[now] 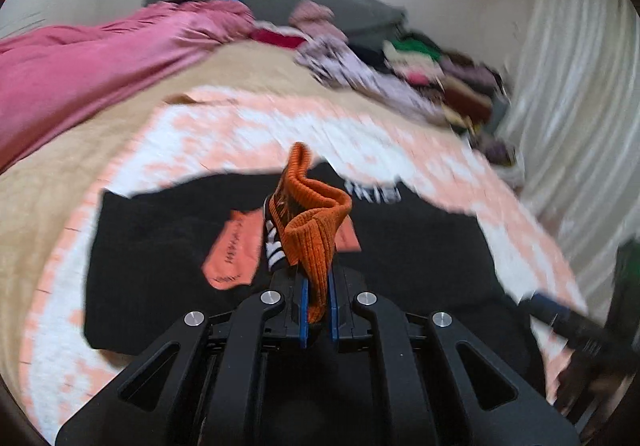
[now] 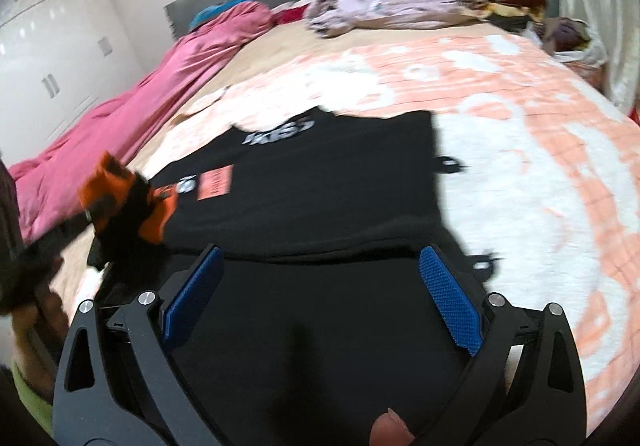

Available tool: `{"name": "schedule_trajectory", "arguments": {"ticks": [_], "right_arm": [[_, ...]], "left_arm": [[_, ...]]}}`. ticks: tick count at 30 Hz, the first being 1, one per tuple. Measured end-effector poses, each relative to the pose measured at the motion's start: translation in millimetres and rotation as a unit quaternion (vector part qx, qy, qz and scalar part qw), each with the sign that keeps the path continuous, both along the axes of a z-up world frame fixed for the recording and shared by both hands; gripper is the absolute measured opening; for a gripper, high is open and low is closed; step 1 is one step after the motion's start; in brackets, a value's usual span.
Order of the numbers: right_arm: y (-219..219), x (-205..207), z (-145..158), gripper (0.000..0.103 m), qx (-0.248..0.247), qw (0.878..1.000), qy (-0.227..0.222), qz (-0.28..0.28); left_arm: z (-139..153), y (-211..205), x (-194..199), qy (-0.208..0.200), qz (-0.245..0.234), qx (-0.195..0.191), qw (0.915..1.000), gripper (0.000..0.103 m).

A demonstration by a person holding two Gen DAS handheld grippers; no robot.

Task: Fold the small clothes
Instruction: 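Carry the cuff across the body and lay it over the first sleeve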

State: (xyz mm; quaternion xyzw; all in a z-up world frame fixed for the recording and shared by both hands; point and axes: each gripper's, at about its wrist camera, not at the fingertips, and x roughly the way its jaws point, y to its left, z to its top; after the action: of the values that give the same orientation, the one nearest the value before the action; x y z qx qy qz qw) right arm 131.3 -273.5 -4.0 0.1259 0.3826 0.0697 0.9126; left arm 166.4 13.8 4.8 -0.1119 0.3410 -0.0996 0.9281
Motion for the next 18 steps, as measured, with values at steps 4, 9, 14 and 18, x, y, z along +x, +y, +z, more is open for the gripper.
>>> {"name": "schedule_trajectory", "arguments": {"ticks": [4,9,14,18], "right_arm": [[-10.0,3.3,-5.0,0.092,-0.001,1.000,0.002,-0.018],[-7.3,8.6,-9.4,0.092,-0.007,1.000,0.005,-0.021],[2.7,6.6,-8.8,0.092,-0.015,1.000,0.004,-0.015],[10.9,8.3,-8.4,0.092,-0.015,1.000,0.003,-0.008]], "left_arm": [[-20.4,-13.6,0.5,0.016,-0.030,0.014,0.9993,0.007],[-35.0,-30.0,-0.4,0.027,-0.063,0.027,0.9973,0.008],[-41.2,-38.8,-0.2,0.043,-0.095,0.016,0.9944,0.021],[-42.8,-41.6,-2.9,0.049,-0.114,0.006,0.9922,0.026]]}}
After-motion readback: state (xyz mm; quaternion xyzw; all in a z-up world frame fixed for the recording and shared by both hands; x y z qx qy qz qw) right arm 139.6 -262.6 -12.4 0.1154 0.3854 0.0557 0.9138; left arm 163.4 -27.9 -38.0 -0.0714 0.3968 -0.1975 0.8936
